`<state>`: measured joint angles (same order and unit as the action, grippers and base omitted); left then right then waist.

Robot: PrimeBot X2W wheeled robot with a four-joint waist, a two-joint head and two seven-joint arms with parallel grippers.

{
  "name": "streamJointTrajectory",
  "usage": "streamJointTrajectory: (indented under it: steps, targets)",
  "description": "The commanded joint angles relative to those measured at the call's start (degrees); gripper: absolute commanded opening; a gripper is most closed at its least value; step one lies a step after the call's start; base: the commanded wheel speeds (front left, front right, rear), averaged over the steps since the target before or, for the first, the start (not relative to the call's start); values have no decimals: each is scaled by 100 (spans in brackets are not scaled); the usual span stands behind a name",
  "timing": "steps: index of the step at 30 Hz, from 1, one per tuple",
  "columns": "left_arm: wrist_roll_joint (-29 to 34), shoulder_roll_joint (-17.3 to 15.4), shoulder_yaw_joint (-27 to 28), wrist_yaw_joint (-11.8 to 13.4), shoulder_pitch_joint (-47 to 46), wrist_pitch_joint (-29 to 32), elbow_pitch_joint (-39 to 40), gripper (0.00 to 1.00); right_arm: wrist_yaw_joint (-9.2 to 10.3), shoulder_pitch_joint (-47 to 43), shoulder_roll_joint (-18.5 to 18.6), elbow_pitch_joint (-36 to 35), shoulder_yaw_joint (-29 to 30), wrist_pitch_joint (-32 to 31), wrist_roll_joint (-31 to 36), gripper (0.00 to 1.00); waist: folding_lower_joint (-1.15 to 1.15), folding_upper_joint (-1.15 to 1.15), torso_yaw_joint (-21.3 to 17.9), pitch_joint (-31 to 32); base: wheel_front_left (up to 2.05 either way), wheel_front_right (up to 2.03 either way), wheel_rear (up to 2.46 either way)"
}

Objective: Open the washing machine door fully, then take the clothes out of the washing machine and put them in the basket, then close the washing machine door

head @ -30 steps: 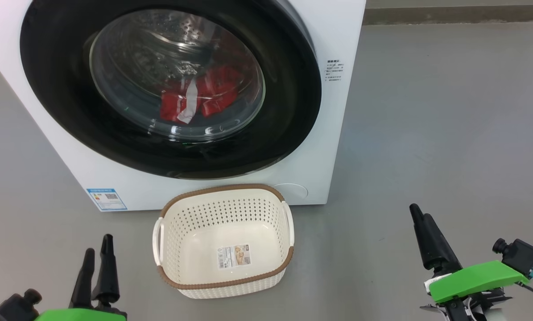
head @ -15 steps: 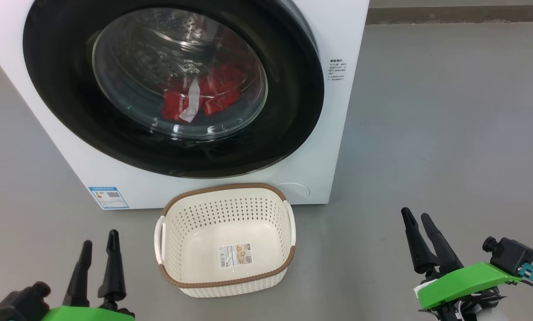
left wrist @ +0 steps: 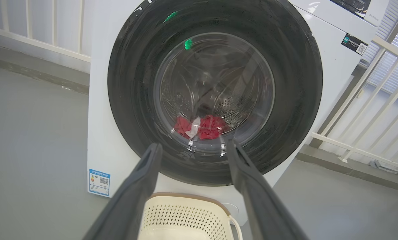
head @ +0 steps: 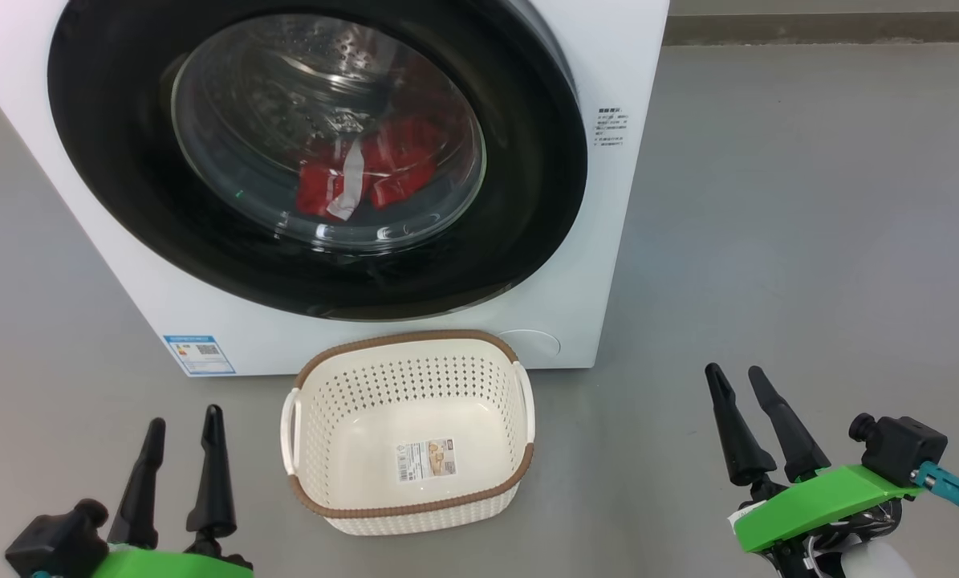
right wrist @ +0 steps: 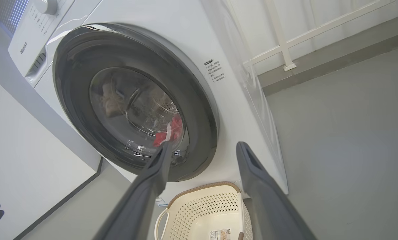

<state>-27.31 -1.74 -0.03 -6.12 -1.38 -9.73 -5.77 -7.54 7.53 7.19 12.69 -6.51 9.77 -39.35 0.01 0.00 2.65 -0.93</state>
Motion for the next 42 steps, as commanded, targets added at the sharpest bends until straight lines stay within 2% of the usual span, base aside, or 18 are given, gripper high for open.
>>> streamJointTrajectory:
  steps: [1,27,42]
  targets:
    - [247,-83,114,43,-73,-91,210,100,4,276,48,-177,-120,93,234,100,-1,0,6,1,0,0,0]
    - [1884,-113,122,69,12,-516,460,100,5,385,104,-274,-183,512,1796,100,-1,0,35,8,0,0,0]
    - [1903,-114,143,63,-16,-527,461,100,5,393,70,-252,-97,523,1903,100,-1,0,40,-33,0,0,0]
